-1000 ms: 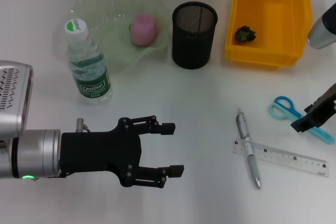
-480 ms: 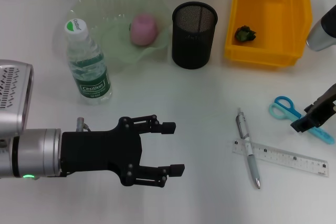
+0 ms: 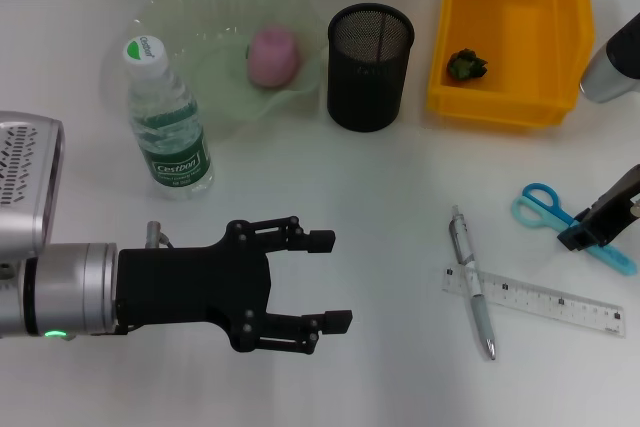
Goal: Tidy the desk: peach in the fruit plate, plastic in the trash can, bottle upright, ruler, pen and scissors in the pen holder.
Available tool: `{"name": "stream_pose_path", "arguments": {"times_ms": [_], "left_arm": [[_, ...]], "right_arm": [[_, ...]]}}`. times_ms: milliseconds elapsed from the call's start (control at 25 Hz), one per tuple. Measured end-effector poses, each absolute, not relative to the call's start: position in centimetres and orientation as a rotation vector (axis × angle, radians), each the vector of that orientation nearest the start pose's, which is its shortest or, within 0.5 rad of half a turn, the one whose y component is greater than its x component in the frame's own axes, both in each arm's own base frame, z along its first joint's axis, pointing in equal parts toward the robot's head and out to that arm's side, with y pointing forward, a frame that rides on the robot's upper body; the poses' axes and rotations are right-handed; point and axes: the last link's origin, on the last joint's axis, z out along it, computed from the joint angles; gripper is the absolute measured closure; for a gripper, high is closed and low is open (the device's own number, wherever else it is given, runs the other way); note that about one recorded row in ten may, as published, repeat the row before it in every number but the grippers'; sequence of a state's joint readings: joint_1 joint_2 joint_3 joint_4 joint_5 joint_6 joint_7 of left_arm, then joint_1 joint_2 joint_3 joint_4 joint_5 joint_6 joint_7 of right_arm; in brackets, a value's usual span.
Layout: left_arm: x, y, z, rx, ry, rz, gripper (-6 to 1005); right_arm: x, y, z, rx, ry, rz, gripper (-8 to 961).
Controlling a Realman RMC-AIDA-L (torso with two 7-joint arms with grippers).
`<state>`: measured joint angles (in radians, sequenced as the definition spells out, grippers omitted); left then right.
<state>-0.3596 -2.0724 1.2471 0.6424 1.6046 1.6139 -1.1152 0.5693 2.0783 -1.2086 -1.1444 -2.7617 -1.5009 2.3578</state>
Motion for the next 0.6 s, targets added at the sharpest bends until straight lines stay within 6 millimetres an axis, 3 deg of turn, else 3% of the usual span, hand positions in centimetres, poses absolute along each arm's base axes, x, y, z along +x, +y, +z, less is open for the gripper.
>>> {"name": "stream_pose_path", "arguments": {"times_ms": [400, 600], "left_arm": [[-24.5, 26.1, -4.8, -2.967, -0.258, -0.893, 170], [-24.5, 26.2, -4.8, -2.966, -0.257, -0.894, 170]], "right_arm": [[25.6, 35.1, 1.8, -2.51, 1.007, -0.611, 703], [23.4, 35.2, 3.3, -2.532, 0.968, -0.356, 733]]}}
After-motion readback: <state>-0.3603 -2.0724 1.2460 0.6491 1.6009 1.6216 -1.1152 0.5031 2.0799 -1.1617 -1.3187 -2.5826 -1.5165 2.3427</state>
